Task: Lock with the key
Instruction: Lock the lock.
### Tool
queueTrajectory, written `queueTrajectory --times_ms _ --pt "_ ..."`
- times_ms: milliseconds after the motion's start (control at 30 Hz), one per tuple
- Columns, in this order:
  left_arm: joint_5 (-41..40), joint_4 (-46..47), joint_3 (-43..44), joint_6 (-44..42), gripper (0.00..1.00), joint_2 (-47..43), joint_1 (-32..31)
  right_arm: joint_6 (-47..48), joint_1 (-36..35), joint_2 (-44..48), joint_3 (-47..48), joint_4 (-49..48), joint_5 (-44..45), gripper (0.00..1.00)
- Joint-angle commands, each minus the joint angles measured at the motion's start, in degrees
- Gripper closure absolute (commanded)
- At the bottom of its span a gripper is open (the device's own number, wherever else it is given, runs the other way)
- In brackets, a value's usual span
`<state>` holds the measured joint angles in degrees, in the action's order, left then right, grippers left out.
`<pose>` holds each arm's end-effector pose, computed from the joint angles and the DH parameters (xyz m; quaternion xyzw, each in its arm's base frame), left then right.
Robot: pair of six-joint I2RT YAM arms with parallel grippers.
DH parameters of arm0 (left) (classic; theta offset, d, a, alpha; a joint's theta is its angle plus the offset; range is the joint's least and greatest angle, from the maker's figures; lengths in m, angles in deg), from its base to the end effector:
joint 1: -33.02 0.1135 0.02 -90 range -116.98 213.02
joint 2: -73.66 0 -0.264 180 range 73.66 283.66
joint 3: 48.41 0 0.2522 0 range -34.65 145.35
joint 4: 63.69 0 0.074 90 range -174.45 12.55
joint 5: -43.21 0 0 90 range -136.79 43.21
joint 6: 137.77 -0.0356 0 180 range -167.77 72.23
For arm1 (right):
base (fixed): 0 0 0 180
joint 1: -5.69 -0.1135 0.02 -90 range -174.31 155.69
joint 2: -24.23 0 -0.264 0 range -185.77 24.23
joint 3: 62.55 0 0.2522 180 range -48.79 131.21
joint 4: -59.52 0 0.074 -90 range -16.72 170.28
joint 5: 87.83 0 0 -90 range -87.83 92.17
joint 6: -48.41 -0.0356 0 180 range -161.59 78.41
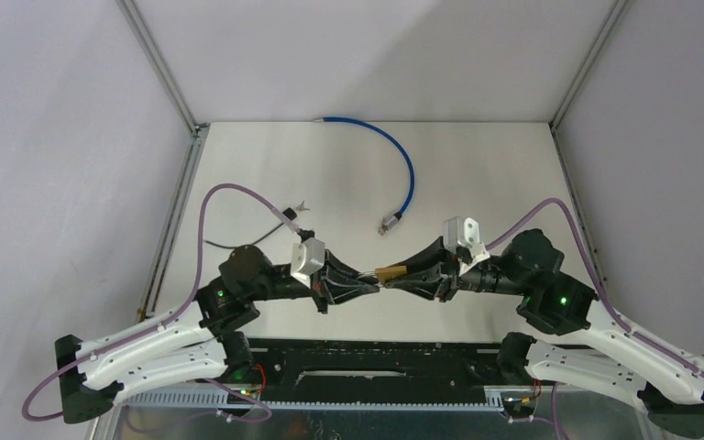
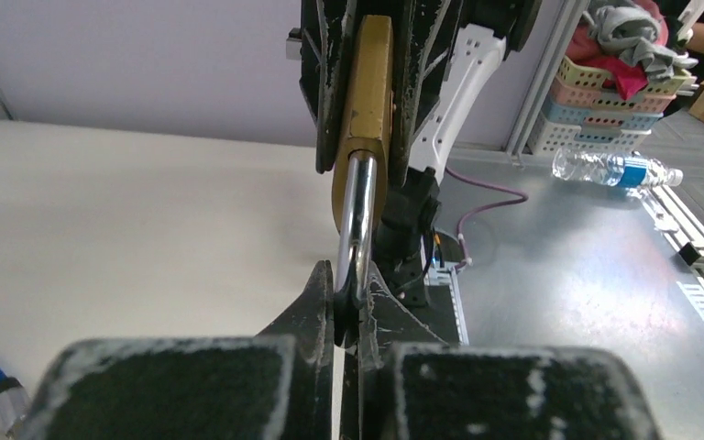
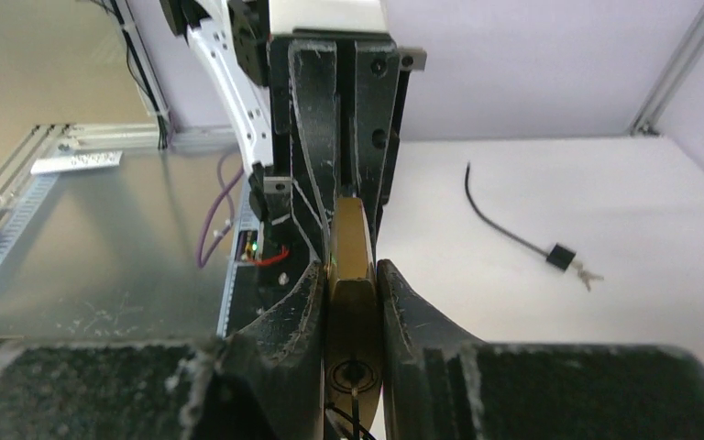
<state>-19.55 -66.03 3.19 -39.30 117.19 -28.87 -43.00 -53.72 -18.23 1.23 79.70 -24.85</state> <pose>0.0720 -0.1695 0.3413 0.4491 0.5039 -0.5444 0.4981 0.0705 0.1510 0.3855 -0.4759 0.5144 0.4925 0.5160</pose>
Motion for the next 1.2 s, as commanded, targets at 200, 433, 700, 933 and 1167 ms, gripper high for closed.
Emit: queueTrajectory --times_ms 200,433,700,933,1167 --pt "3.1 9.0 1.7 -1.5 1.00 2.1 -4.1 1.2 1.3 -4.0 -4.7 -3.9 3.3 1.00" --pt "0.3 10.3 -1.3 -0.5 1.00 -0.7 -3.9 0.1 1.8 2.0 -4.7 0.4 3.2 0.53" --pt "-0.1 12.0 -3.5 0.8 1.00 -3.4 -2.4 1.1 2.2 8.6 -2.7 5.9 4.2 0.30" --pt "-0.2 11.2 -4.7 0.9 1.00 -6.0 -1.1 1.2 3.2 13.3 -1.9 11.0 4.7 0.33" --pt "2.3 9.5 -4.4 0.4 1.00 -7.0 -0.1 1.2 3.7 13.1 -1.9 11.5 4.2 0.45"
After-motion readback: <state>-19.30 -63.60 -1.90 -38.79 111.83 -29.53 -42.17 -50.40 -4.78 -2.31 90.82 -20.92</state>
